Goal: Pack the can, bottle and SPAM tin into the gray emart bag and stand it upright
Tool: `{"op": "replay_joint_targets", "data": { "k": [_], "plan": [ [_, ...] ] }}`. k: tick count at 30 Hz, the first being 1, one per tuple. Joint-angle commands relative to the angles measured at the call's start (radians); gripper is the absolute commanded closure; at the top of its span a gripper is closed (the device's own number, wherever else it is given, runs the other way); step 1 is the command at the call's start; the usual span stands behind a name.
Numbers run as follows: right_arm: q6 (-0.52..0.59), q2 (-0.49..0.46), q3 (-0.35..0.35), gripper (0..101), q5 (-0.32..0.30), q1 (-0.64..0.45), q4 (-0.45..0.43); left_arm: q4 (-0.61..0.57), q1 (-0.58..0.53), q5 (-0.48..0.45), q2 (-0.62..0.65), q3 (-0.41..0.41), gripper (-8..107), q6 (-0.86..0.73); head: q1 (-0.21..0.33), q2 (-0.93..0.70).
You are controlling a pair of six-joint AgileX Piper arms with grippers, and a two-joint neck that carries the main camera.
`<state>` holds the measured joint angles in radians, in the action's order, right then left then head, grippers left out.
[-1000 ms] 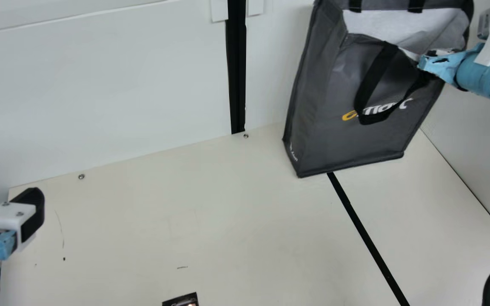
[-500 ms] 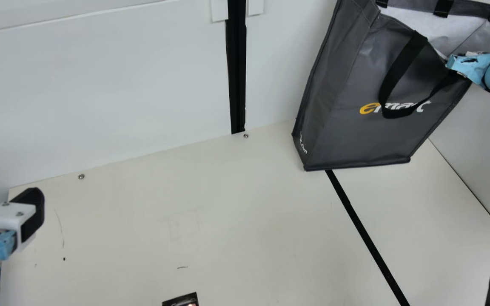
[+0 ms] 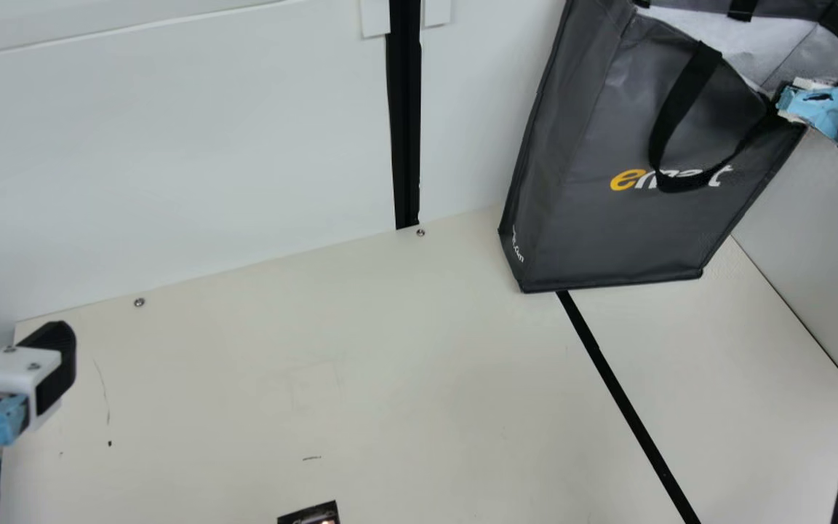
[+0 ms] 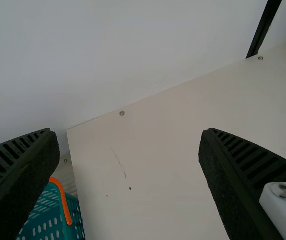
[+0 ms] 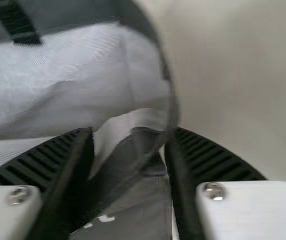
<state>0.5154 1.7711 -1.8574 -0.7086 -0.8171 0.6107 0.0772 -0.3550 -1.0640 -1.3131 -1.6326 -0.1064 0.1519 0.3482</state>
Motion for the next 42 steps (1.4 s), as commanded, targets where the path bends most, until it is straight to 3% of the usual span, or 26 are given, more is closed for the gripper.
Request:
{"op": "replay_joint_targets", "data": {
  "k": [1,8,28,42],
  "plan": [
    [0.001,0.0,-0.012,28,-0.006,0.0,0.009,0.0,0.0,0.0,0.0,0.0,9,0.0,0.023,0.001],
    [0.012,-0.003,-0.058,6,-0.021,0.0,0.033,0.0,0.0,0.0,0.0,0.0,9,0.0,0.023,0.001],
    [0.06,-0.034,-0.147,6,-0.077,0.051,0.121,0.0,0.0,0.0,0.0,0.0,9,0.0,0.023,0.001],
    [0.104,-0.08,-0.107,6,-0.131,0.164,0.192,0.0,0.0,0.0,0.0,0.0,9,0.0,0.023,0.001]
  ]
}}
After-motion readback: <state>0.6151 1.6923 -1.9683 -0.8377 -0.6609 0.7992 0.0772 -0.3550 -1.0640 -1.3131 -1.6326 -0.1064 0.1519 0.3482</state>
